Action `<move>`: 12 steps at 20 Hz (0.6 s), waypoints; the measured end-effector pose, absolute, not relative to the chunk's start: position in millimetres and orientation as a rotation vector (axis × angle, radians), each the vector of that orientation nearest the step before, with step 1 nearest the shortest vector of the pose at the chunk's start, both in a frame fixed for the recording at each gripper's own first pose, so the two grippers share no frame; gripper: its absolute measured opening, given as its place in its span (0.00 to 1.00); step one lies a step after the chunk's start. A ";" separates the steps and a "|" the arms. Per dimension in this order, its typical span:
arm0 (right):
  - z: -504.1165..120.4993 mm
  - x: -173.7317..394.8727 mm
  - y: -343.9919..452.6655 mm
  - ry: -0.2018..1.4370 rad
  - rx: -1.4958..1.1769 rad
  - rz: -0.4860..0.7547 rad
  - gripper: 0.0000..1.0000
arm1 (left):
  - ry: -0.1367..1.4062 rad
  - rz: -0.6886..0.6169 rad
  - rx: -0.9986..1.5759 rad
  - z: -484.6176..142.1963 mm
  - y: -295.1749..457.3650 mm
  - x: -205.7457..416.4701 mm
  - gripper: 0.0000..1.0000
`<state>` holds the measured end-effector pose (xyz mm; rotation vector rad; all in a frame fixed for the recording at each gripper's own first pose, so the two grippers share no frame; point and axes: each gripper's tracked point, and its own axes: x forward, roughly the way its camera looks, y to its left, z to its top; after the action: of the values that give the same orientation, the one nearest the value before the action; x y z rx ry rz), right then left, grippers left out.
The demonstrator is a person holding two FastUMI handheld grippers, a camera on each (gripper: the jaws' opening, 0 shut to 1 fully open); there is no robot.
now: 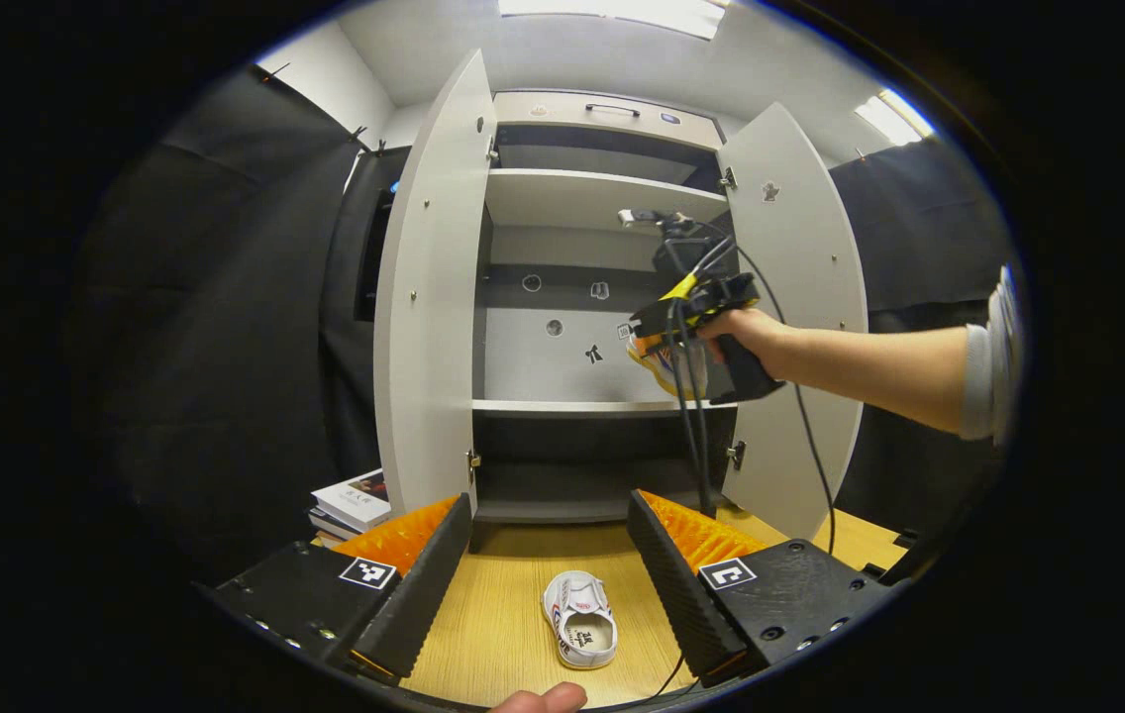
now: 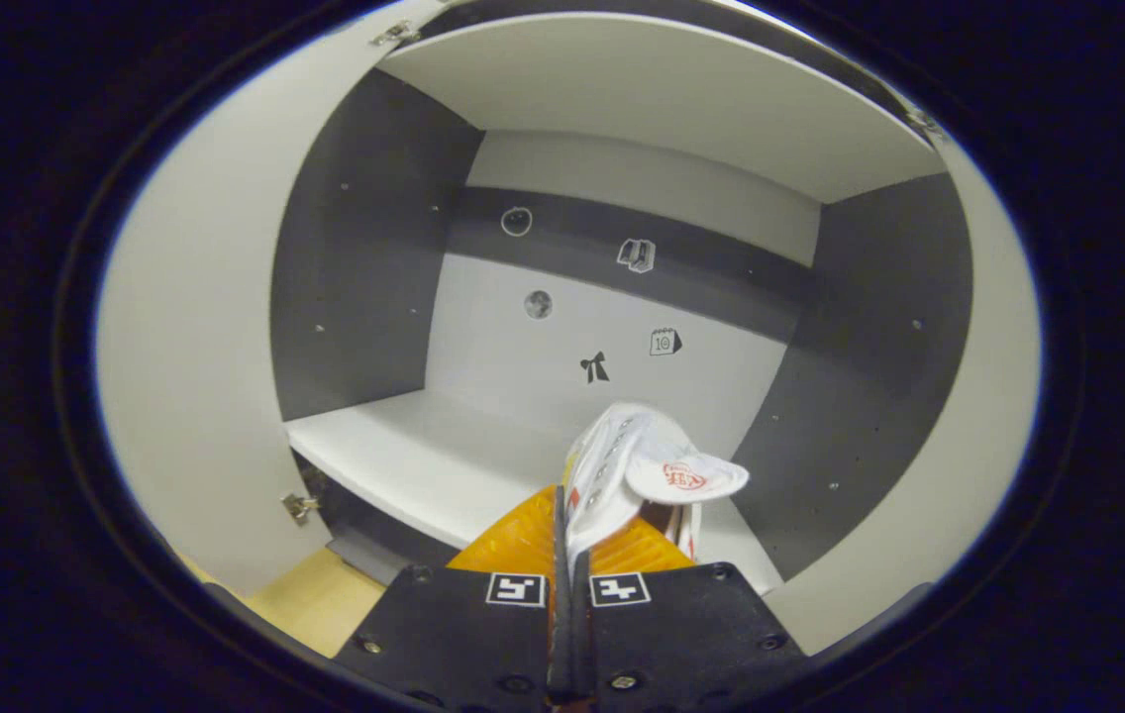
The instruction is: Grab one shoe with the right hand and put it into the shoe cabinet, grab the other shoe with the left hand and put it into the shoe cabinet; then close the right door with the right hand and the left door with the left hand.
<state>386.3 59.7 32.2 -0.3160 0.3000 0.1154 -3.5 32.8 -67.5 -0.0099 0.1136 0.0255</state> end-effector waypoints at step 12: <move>-21.1 468.1 53.5 0.538 -0.311 0.054 0.07 | 0.173 0.099 -0.029 -86.6 61.2 -0.6 0.95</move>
<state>468.1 53.5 -21.1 -0.3109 0.5382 0.0543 -0.6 61.2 -86.6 -0.0293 0.1733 0.0992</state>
